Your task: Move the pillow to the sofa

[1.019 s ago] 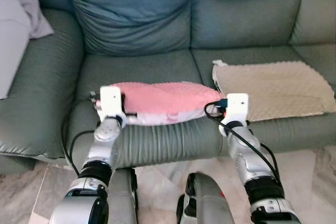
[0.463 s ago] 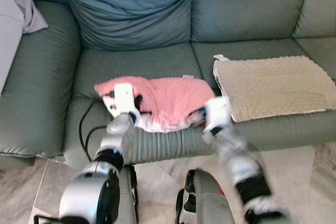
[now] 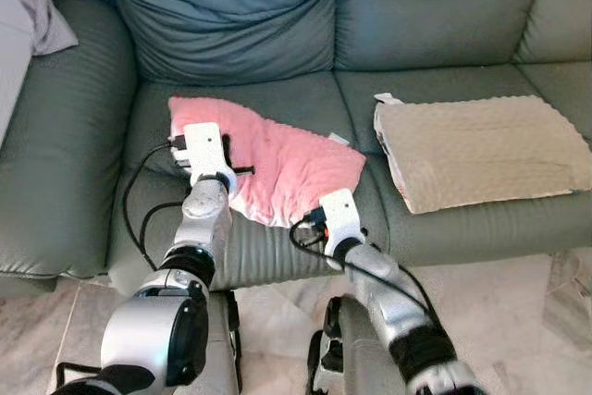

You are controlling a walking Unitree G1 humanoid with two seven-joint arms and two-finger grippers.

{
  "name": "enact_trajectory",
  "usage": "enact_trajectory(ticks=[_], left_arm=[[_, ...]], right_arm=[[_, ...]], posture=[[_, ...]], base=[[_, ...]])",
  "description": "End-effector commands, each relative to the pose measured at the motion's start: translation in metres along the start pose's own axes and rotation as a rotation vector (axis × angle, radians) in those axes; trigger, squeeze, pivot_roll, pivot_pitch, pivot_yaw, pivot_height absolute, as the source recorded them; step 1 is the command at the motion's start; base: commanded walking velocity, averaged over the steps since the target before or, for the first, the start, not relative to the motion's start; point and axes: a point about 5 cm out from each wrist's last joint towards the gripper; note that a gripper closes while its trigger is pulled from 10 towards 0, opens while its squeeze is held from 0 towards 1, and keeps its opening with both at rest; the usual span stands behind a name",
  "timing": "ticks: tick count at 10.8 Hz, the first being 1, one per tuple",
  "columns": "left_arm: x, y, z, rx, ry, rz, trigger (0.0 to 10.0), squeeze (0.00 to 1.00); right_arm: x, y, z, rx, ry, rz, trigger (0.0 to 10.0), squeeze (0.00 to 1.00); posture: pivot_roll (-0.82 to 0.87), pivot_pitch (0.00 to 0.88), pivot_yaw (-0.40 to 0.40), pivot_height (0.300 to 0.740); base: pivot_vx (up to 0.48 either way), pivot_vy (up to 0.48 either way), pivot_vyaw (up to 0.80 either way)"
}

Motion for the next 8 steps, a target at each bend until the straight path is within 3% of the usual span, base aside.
enact_trajectory(ticks=[1,3,4,5,6,8], left_arm=[[-0.01,0.008,0.001,0.057,0.051,-0.073,10.0,0.0],[-0.033,0.025,0.007,0.127,0.176,-0.099,10.0,0.0],[-0.035,0.026,0.008,0.13,0.18,-0.083,10.0,0.0],[-0.036,0.027,0.009,0.138,0.183,-0.079,10.0,0.0],[-0.037,0.028,0.009,0.148,0.188,-0.074,10.0,0.0],[-0.033,0.031,0.006,0.155,0.188,-0.081,10.0,0.0]], right_arm=[[0.0,-0.01,0.0,-0.034,0.012,0.016,10.0,0.0],[0.019,-0.06,0.002,-0.163,-0.001,0.104,10.0,0.0],[0.03,-0.092,0.007,-0.253,-0.011,0.095,10.0,0.0],[0.032,-0.108,0.013,-0.295,-0.005,0.106,10.0,0.0],[0.032,-0.115,0.016,-0.302,0.0,0.116,10.0,0.0],[0.027,-0.113,0.014,-0.28,0.013,0.116,10.0,0.0]], posture=[[-0.08,0.234,-0.07,0.651],[-0.07,0.228,-0.078,0.651],[-0.08,0.227,-0.08,0.651],[-0.08,0.226,-0.081,0.651],[-0.08,0.225,-0.081,0.651],[-0.08,0.222,-0.081,0.651]], base=[[0.0,0.0,0.0],[0.0,0.0,0.0],[0.0,0.0,0.0],[0.0,0.0,0.0],[0.0,0.0,0.0],[0.0,0.0,0.0]])
Point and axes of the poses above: a point about 5 cm out from each wrist's last joint towards the gripper, its own z axis pointing back from the gripper into the wrist, its own x axis along the axis of the wrist's last joint, y = z × x, and after that the axes turned 9 degrees about -z, right-handed
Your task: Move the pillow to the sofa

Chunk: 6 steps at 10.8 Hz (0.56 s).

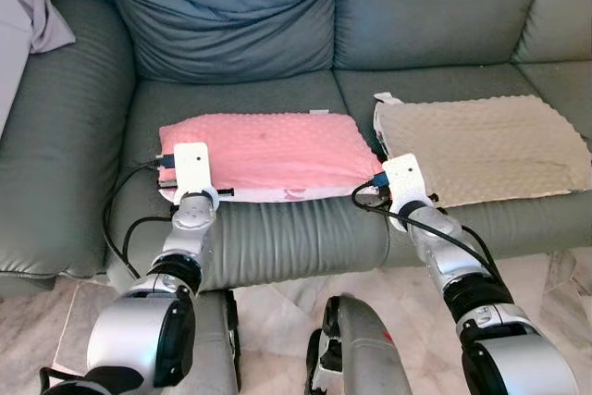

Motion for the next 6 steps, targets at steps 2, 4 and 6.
enact_trajectory(ticks=[2,4,6], left_arm=[[-0.003,0.022,-0.003,0.1,0.008,-0.055,10.0,0.0],[-0.003,0.031,-0.005,0.135,0.013,-0.066,10.0,0.0],[-0.007,0.037,-0.004,0.183,0.024,-0.09,10.0,0.0]], right_arm=[[-0.012,-0.004,0.001,0.005,0.019,-0.004,10.0,0.0],[-0.012,-0.009,0.001,-0.014,0.021,0.011,10.0,0.0],[-0.007,-0.018,0.0,-0.062,-0.002,0.028,10.0,0.0]], posture=[[-0.08,0.222,-0.077,0.651],[-0.08,0.222,-0.077,0.651],[-0.08,0.223,-0.08,0.651]], base=[[0.0,0.0,0.0],[0.0,0.0,0.0],[0.0,0.0,0.0]])
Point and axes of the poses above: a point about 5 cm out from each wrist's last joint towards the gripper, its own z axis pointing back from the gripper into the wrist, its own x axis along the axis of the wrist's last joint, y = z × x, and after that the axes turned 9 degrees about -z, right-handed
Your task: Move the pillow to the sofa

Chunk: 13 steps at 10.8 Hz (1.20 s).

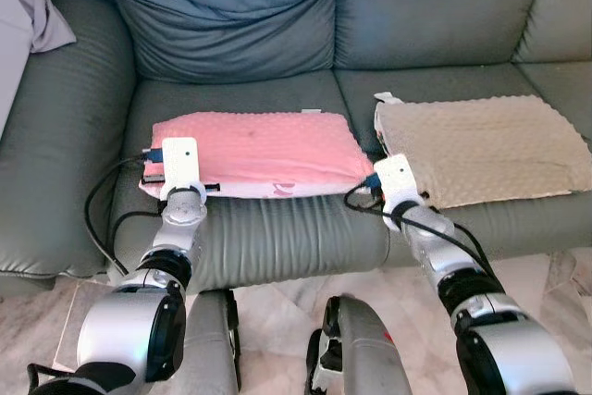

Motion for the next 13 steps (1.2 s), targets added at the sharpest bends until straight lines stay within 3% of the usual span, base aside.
enact_trajectory(ticks=[1,3,6,7,13], left_arm=[[-0.015,0.03,-0.003,0.141,0.044,-0.05,10.0,0.0],[-0.017,0.036,-0.005,0.15,0.057,-0.039,10.0,0.0],[-0.017,0.031,-0.004,0.12,0.067,-0.018,10.0,0.0],[-0.018,0.03,-0.003,0.117,0.067,0.014,10.0,1.0],[-0.016,0.031,-0.004,0.13,0.065,-0.002,10.0,1.0]], right_arm=[[-0.009,-0.024,0.008,-0.1,0.021,-0.01,10.0,0.0],[-0.01,-0.023,0.008,-0.099,0.015,-0.006,10.0,0.0],[-0.013,-0.021,0.008,-0.091,0.019,-0.008,10.0,0.0],[-0.015,-0.021,0.009,-0.092,0.019,-0.028,10.0,1.0],[-0.019,-0.021,0.01,-0.105,0.019,-0.031,10.0,1.0]], posture=[[-0.08,0.225,-0.079,0.651],[-0.08,0.225,-0.08,0.651],[-0.08,0.223,-0.078,0.651],[-0.08,0.223,-0.078,0.651],[-0.07,0.194,-0.077,0.651]], base=[[0.0,0.0,0.0],[0.0,0.0,0.0],[0.0,0.0,0.0],[0.0,0.0,0.0],[0.0,0.0,0.0]])
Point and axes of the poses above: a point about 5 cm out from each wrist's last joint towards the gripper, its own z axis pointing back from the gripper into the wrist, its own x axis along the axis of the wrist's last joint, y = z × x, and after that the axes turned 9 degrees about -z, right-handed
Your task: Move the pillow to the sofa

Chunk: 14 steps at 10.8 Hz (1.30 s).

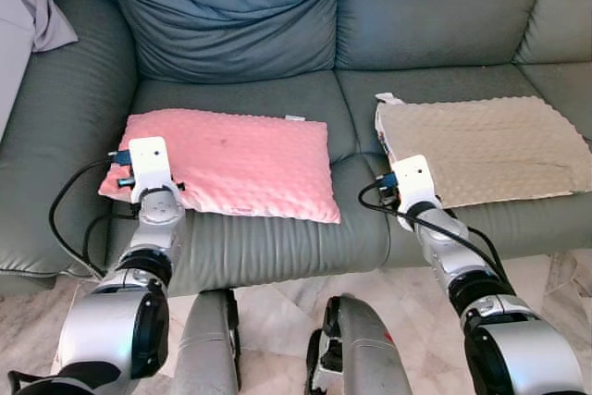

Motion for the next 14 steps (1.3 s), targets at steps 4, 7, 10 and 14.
enact_trajectory(ticks=[4,7,10,14], left_arm=[[-0.005,-0.006,0.006,-0.025,-0.051,-0.082,10.0,1.0],[0.009,-0.01,0.011,-0.021,-0.193,-0.135,10.0,1.0],[0.012,-0.02,0.025,-0.049,-0.256,-0.093,10.0,1.0],[-0.002,0.016,0.088,-0.138,-0.368,-0.176,10.0,1.0]], right_arm=[[-0.008,0.012,0.001,0.047,0.02,-0.001,10.0,1.0],[-0.008,0.018,0.0,0.084,0.015,-0.02,10.0,1.0],[-0.007,0.021,0.0,0.097,-0.001,-0.031,10.0,1.0],[0.011,0.066,-0.01,0.267,-0.03,-0.15,10.0,1.0]], posture=[[-0.06,0.184,-0.08,0.651],[-0.05,0.178,-0.071,0.651],[-0.04,0.17,-0.068,0.651],[0.05,0.197,-0.077,0.651]], base=[[0.0,0.0,0.0],[0.0,0.0,0.0],[0.0,0.0,0.0],[0.0,0.0,0.0]])
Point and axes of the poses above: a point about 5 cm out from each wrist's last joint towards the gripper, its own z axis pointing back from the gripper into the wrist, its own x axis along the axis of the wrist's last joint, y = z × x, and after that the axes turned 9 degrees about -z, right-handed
